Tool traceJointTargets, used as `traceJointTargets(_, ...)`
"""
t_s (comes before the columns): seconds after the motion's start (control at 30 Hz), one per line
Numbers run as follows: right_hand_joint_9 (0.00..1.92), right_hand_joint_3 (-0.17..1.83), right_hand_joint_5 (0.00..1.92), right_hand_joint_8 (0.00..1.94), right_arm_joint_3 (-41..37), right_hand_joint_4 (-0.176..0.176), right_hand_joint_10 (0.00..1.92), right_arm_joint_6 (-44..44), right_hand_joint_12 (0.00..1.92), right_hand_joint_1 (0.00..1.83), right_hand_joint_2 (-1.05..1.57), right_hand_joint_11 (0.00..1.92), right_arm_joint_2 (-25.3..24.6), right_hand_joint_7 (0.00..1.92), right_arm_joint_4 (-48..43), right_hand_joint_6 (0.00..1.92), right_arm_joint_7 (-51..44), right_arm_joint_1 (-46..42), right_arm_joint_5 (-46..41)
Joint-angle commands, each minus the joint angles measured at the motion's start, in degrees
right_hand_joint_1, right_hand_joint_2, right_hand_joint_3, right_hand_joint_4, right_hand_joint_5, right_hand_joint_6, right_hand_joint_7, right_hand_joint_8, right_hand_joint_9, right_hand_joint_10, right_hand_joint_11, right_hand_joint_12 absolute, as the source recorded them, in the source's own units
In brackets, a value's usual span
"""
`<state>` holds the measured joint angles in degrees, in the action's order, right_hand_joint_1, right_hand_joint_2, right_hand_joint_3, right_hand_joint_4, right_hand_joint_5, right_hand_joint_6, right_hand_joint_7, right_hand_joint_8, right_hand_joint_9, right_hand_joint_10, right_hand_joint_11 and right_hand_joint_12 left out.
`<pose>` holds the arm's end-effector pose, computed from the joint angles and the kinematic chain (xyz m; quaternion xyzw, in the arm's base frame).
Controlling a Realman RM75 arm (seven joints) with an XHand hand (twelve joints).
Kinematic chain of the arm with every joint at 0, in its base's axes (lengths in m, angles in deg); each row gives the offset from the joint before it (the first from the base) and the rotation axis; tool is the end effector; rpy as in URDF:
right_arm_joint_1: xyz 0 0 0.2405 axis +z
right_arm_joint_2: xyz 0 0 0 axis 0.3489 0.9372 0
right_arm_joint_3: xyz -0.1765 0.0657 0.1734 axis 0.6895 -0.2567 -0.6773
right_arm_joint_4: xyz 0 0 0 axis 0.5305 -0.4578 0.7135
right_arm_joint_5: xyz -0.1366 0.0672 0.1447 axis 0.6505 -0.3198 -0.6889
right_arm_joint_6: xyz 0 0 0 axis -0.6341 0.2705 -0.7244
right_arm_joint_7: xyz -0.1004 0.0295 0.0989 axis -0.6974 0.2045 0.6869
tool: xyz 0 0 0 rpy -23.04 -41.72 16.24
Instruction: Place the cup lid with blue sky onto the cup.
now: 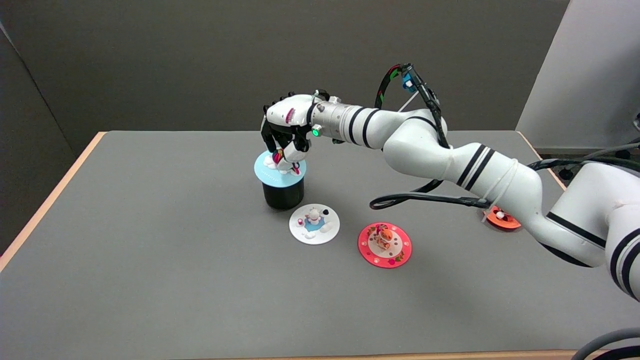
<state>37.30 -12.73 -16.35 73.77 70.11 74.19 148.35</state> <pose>-0.1514 -0.4901 0.1851 0.8469 -0.0596 -0.1090 0.5171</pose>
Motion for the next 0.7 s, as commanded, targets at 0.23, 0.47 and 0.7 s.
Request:
traceJointTargets(0.23,0.60,0.17,0.90,1.27,0.6,-0.052,1.44,-0.3,1.49,1.22,1.08,0.41,0.0,0.93,0.1,1.00,0.0,0.3,0.2)
traceJointTargets(0.47,0.56,0.17,0.89,0.85,0.6,-0.028,1.34,-0.3,1.41,1.07,1.08,0.36,0.0,0.91,0.1,1.13,0.0,0.3,0.3)
traceJointTargets(0.7,0.56,0.17,0.89,0.78,0.6,-0.035,1.30,-0.3,1.39,1.07,1.08,0.36,0.0,0.91,0.0,1.12,0.0,0.3,0.3)
